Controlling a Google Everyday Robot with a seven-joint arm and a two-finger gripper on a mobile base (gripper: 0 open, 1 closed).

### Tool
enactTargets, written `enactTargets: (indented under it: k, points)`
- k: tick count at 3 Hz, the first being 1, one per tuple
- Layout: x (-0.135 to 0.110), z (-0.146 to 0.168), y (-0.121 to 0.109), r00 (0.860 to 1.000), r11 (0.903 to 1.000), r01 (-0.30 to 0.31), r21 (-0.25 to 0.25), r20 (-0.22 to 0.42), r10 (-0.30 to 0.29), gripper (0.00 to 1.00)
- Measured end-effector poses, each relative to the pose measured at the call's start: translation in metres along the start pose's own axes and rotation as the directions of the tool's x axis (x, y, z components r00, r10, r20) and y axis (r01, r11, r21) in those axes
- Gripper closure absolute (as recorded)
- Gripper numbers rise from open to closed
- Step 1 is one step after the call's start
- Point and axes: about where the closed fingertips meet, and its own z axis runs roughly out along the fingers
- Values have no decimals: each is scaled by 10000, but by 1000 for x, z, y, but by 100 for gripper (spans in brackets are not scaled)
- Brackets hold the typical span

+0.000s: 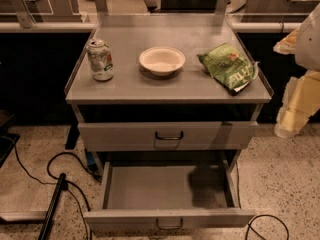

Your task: Close middle drawer

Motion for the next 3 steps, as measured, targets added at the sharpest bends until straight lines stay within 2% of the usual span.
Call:
enactTargets:
  k: [1, 2, 3]
  points:
    - [0, 0, 0, 10000, 10000, 0, 0, 0, 0, 0]
    - [0, 0, 0, 10000, 10000, 0, 1, 0, 0, 19]
    - [0, 0, 0, 10000, 10000, 0, 1, 0, 0, 43]
